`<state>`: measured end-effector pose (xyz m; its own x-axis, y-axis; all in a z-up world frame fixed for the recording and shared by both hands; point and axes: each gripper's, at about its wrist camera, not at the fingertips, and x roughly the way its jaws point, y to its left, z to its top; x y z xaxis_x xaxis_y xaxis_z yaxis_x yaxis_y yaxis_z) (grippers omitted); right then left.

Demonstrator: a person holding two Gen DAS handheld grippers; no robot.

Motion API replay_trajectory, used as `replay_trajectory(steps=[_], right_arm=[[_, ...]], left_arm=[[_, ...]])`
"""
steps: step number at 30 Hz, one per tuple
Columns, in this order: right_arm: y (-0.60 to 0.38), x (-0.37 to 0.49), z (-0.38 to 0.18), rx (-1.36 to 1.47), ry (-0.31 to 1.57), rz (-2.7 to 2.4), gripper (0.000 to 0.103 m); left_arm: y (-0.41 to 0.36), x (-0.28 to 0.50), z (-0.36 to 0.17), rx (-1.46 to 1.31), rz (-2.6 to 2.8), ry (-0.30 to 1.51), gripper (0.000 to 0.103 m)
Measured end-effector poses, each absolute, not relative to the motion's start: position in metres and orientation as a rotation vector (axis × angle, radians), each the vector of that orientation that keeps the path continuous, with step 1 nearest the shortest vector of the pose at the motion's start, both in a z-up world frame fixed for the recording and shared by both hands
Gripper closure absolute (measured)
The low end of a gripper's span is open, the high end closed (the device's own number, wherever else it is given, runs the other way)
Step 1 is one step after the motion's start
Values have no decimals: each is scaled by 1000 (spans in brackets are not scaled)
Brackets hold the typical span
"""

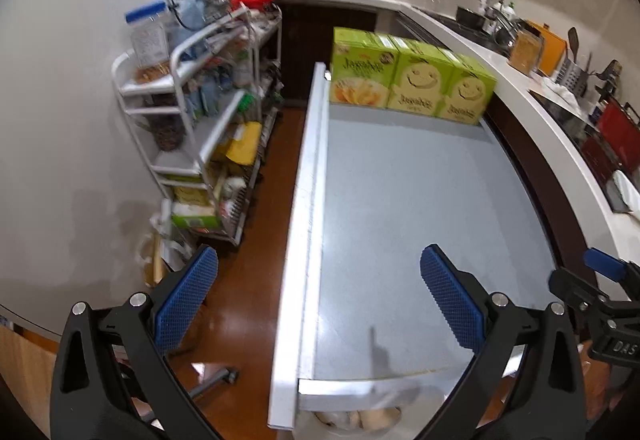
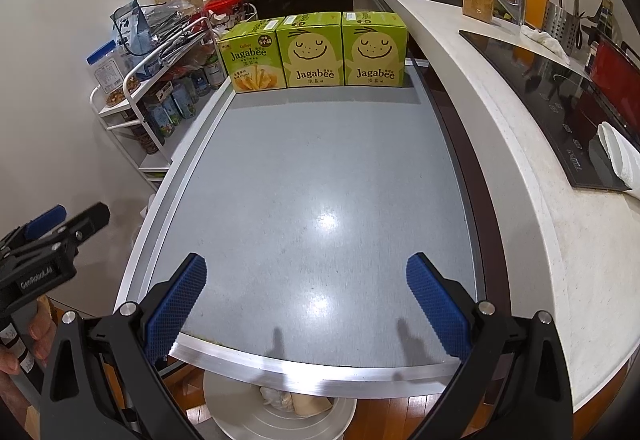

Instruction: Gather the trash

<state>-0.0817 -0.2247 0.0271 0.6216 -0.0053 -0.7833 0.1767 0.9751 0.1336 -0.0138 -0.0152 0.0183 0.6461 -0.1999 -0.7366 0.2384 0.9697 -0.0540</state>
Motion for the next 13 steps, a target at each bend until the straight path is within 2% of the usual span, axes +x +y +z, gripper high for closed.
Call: replay_trajectory(steps=[13], right_arm=[[-241,-84,48,204,847,-130,5]], left_arm=[[-8,-8,22,70,-224,848,1]])
